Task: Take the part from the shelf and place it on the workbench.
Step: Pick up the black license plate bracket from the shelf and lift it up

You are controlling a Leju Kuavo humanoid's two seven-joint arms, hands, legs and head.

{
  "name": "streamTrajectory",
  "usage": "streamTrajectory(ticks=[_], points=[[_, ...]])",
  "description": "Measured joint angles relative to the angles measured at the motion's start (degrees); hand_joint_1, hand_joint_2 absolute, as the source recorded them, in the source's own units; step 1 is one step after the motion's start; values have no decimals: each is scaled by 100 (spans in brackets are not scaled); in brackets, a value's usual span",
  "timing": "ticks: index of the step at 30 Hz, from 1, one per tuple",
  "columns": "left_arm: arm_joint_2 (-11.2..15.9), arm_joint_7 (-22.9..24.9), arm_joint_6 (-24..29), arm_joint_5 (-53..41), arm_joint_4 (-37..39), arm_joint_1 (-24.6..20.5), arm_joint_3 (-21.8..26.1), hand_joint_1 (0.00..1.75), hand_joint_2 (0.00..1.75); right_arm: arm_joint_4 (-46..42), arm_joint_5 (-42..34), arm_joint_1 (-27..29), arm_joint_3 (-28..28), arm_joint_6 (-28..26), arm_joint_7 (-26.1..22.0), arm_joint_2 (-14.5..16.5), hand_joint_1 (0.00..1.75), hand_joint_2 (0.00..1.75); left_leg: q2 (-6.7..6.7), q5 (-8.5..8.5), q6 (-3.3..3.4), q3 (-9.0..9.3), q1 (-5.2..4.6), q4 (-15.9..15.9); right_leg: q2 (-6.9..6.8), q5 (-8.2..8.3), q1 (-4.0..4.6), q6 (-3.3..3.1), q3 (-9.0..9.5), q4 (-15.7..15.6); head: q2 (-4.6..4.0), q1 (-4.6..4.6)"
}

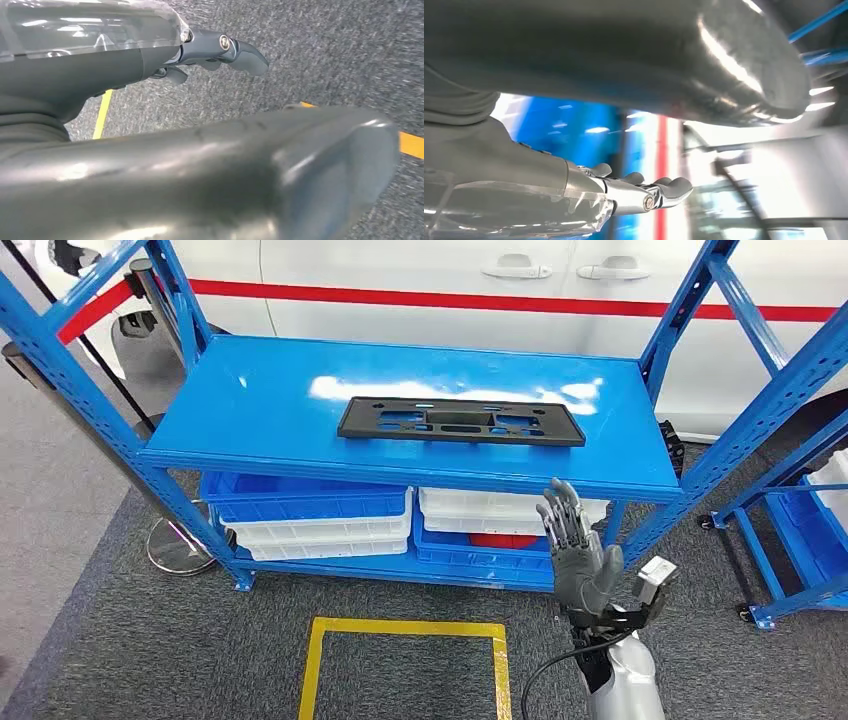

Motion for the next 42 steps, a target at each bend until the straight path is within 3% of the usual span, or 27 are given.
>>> streamTrajectory(ticks=[3, 5, 7, 9, 11, 12, 13, 14, 16, 18, 19, 21, 23, 26, 27, 28, 29, 32, 34, 37, 39, 42], points=[[1, -5, 34, 113, 32, -17, -86, 0, 0, -343, -197, -49, 69, 201, -85, 68, 0, 0, 59, -37, -55, 3, -48, 28, -130, 46, 55, -62, 121, -343, 0, -1], [3, -11, 62, 228, 63, -32, -171, 0, 0, -683, -392, -73, 130, 397, -169, 129, 0, 0, 144, -52, -107, 9, -64, 25, -69, 40, 60, -121, 112, -396, 0, -2], [18, -22, 91, 339, 95, -54, -250, 0, 0, -1011, -577, -88, 201, 587, -249, 186, 0, 0, 147, -147, -172, -9, -52, 114, 14, 67, 31, -183, 119, -433, 0, -1], [31, -36, 121, 449, 122, -78, -329, 0, 0, -1324, -753, -118, 294, 778, -328, 260, 0, 0, 55, -450, -236, -199, -22, 584, 85, 87, 3, -233, 128, -458, 0, -1], [32, -45, 148, 569, 146, -93, -409, 0, 0, -1616, -934, -137, 389, 966, -411, 322, 0, 0, 1, -804, -282, -544, 9, 1360, 171, 89, -1, -246, 123, -456, 0, -1], [35, -49, 161, 629, 159, -97, -448, 0, 0, -1760, -1025, -140, 433, 1058, -453, 347, 0, 0, -6, -864, -300, -664, 26, 1614, 221, 89, -2, -245, 124, -454, 0, -1], [39, -52, 174, 690, 174, -99, -486, 0, 0, -1908, -1116, -145, 476, 1148, -495, 371, 0, 0, -8, -812, -312, -694, 41, 1668, 274, 89, -5, -243, 129, -452, 0, -1], [45, -57, 190, 743, 192, -103, -526, 0, 0, -2053, -1203, -154, 520, 1234, -536, 396, 0, 0, -18, -643, -319, -605, 57, 1467, 330, 88, -10, -237, 139, -450, 0, -1], [60, -67, 223, 810, 227, -114, -599, 0, 0, -2335, -1376, -184, 616, 1400, -619, 442, 0, 0, -162, -232, -323, -240, 93, 667, 439, 81, -18, -203, 162, -440, 0, -1], [69, -78, 253, 837, 261, -133, -662, 0, 0, -2591, -1538, -229, 743, 1510, -700, 468, 0, 0, -349, -65, -298, -3, 104, 115, 530, 85, -20, -136, 145, -423, 0, -1], [70, -82, 262, 846, 273, -141, -684, 0, 0, -2697, -1597, -247, 814, 1509, -730, 471, 0, 0, -400, -82, -272, 19, 93, 51, 564, 97, -23, -96, 127, -426, 0, -1], [69, -92, 269, 856, 287, -160, -708, 0, 0, -2843, -1654, -263, 926, 1418, -758, 471, 0, 0, -359, -49, -188, 27, 83, 12, 600, 116, -41, -13, 106, -446, 0, -1], [68, -108, 263, 857, 293, -171, -715, 0, 0, -2911, -1649, -274, 979, 1295, -763, 459, 0, 0, -309, 0, -93, 36, 91, -37, 451, -17, -43, 40, 24, -268, 0, 1], [71, -148, 225, 860, 317, -167, -730, 0, 0, -2975, -1561, -298, 1144, 1028, -767, 376, 0, 0, -223, 17, -24, 19, 62, -55, 221, -534, -36, 60, -454, 742, 0, 1], [72, -164, 208, 862, 328, -163, -737, 0, 0, -2983, -1511, -288, 1223, 914, -769, 335, 0, 0, -196, 13, -17, 15, 46, -53, 207, -619, -36, 59, -595, 1034, 0, 1], [73, -176, 193, 863, 336, -162, -744, 0, 0, -2984, -1459, -274, 1299, 807, -769, 291, 0, 0, -175, 10, -12, 14, 31, -50, 202, -601, -35, 51, -649, 1145, 0, 1], [74, -184, 180, 863, 342, -165, -752, 0, 0, -2982, -1410, -264, 1370, 720, -769, 251, 0, 0, -164, 7, -9, 17, 17, -46, 198, -473, -30, 31, -586, 1020, 0, 1], [68, -193, 154, 863, 348, -186, -775, 0, 0, -2975, -1295, -261, 1580, 558, -770, 162, 0, 0, -148, -15, -19, 32, -26, -33, 169, 13, 23, -95, -47, -68, 0, 1], [60, -192, 146, 863, 348, -196, -781, 0, 0, -2955, -1242, -260, 1718, 498, -770, 129, 0, 0, -138, -26, -64, 20, -34, -30, 154, 78, 62, -149, 119, -435, 0, 1], [60, -197, 145, 863, 350, -203, -782, 0, 0, -2902, -1226, -263, 1867, 402, -770, 92, 0, 0, -118, -58, -152, 17, -32, -20, 161, 102, 39, -185, 152, -516, 0, 0], [61, -209, 145, 863, 351, -211, -783, 0, 0, -2863, -1223, -272, 1963, 330, -771, 73, 0, 0, -110, -261, -205, -121, -22, 315, 147, 120, -3, -229, 208, -585, 0, -2], [59, -228, 145, 864, 352, -201, -784, 0, 0, -2777, -1200, -276, 2075, 245, -770, 37, 0, 0, -107, -687, -284, -656, 41, 1352, 141, 104, 0, -257, 227, -592, 0, -3]])
